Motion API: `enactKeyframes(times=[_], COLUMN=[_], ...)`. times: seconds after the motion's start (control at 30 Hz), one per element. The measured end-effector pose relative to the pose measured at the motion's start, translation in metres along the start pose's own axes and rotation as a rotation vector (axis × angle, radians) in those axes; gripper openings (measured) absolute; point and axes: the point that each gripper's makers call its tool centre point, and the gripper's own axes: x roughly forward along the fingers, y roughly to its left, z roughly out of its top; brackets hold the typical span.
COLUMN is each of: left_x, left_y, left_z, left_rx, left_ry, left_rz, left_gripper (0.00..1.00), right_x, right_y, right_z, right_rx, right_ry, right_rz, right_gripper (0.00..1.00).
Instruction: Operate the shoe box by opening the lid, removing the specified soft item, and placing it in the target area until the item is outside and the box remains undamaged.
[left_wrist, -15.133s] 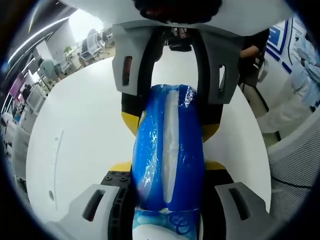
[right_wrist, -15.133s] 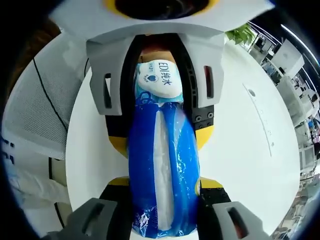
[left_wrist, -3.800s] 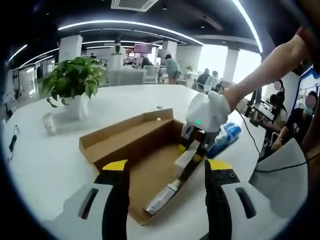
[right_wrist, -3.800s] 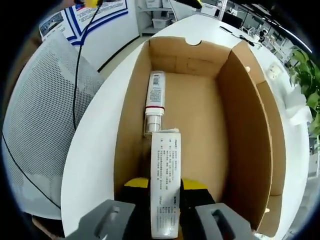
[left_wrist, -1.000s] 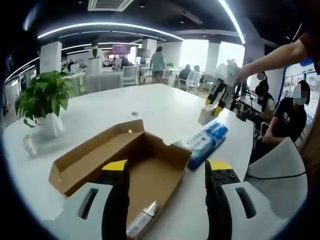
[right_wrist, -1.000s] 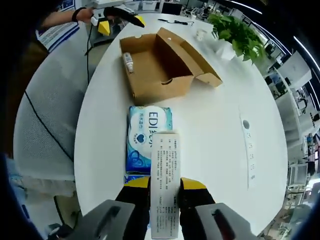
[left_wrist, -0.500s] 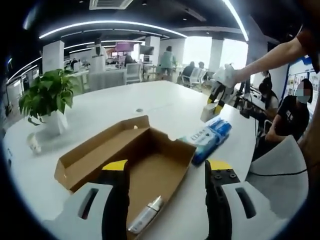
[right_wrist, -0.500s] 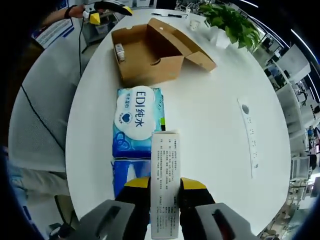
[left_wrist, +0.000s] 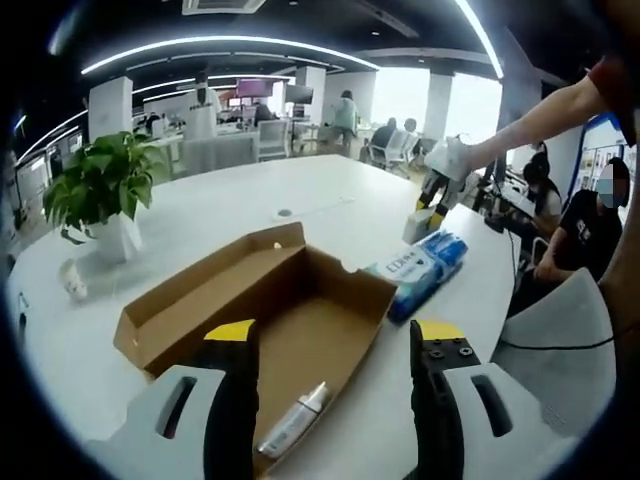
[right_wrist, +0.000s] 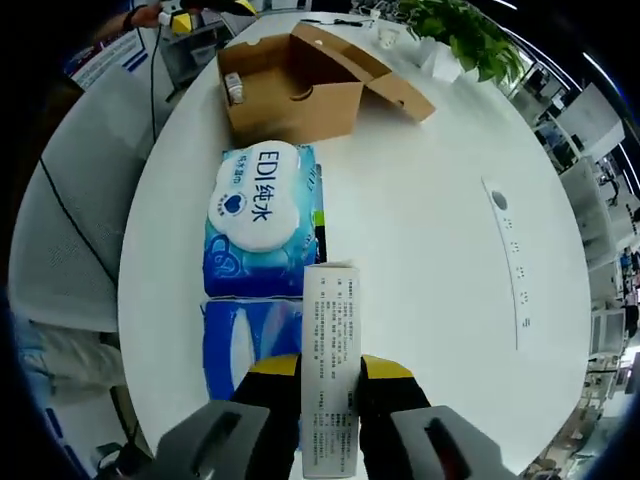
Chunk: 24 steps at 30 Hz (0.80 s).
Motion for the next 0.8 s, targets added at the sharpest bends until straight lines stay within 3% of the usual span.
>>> enactKeyframes(times=[0.8], left_x=[0.004], left_y=[0.003], left_z=[-0.007], left_rx=[-0.007], left_ry=[0.034], left_rz=[0.015], left_gripper=[0.61], right_x=[0.029], right_y=[-0.004], right_z=[-0.009], right_rx=[-0.026], right_ry=[0.012], right_rz=[0.036], right_gripper=[0.17])
